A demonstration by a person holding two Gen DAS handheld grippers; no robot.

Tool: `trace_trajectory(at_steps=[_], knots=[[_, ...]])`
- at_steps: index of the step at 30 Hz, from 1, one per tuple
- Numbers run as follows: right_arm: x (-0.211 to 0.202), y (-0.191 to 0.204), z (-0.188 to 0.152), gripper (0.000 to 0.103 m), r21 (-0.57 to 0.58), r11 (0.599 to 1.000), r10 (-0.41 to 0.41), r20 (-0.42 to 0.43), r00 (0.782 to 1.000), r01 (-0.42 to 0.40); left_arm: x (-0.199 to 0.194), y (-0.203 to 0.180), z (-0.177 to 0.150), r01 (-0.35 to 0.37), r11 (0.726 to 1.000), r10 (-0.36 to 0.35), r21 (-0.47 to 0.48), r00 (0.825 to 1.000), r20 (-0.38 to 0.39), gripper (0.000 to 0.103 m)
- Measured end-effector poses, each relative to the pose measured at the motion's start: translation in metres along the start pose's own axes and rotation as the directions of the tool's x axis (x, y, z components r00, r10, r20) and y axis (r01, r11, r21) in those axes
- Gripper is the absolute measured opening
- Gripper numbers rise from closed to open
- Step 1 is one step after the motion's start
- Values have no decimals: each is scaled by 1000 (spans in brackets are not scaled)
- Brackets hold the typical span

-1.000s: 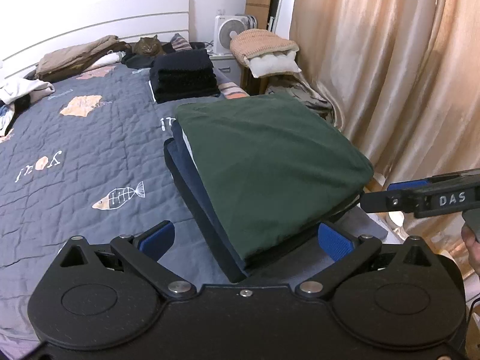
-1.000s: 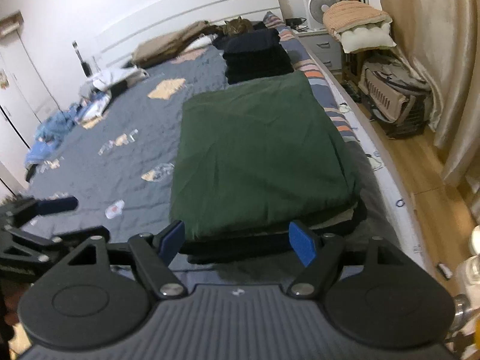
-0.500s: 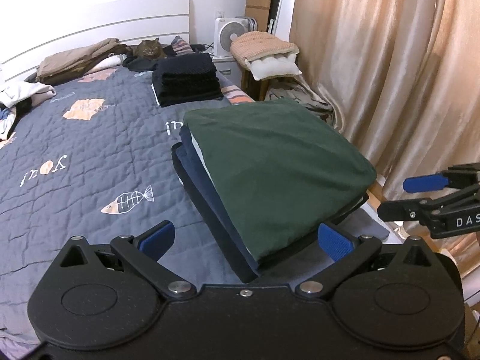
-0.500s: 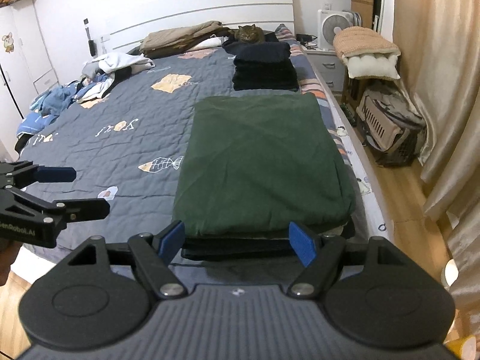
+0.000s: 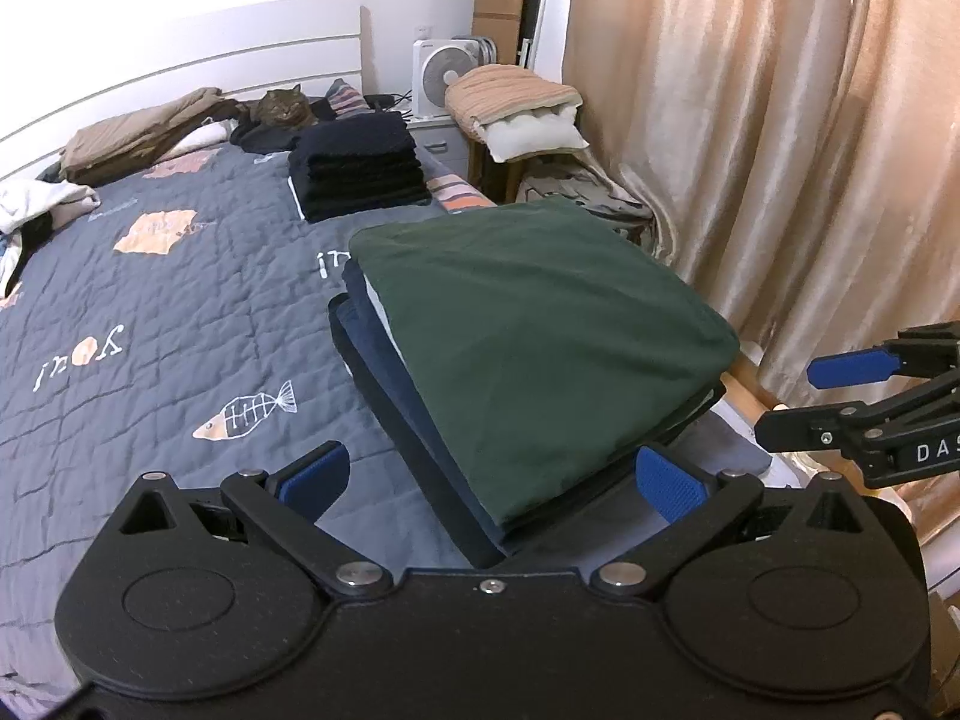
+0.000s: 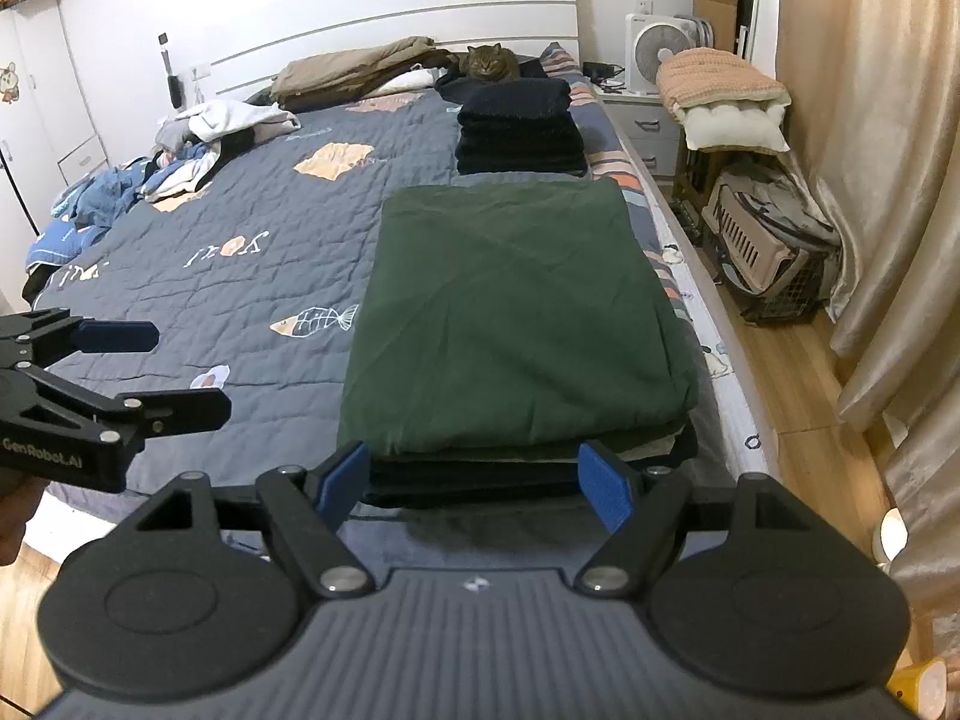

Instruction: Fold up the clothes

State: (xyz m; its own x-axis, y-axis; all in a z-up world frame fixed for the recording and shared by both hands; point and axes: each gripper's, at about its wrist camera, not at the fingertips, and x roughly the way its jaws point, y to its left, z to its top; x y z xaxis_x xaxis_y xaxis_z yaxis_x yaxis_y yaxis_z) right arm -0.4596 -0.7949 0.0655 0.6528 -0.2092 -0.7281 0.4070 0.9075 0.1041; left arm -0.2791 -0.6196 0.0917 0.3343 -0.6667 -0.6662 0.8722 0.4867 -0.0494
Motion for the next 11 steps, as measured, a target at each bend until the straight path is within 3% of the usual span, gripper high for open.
trace_trajectory(at_steps=[11], knots=[[0, 1, -1, 76, -2, 1000, 4, -4, 1000, -4, -3, -9, -4, -30, 999, 29, 36, 999, 28, 103]])
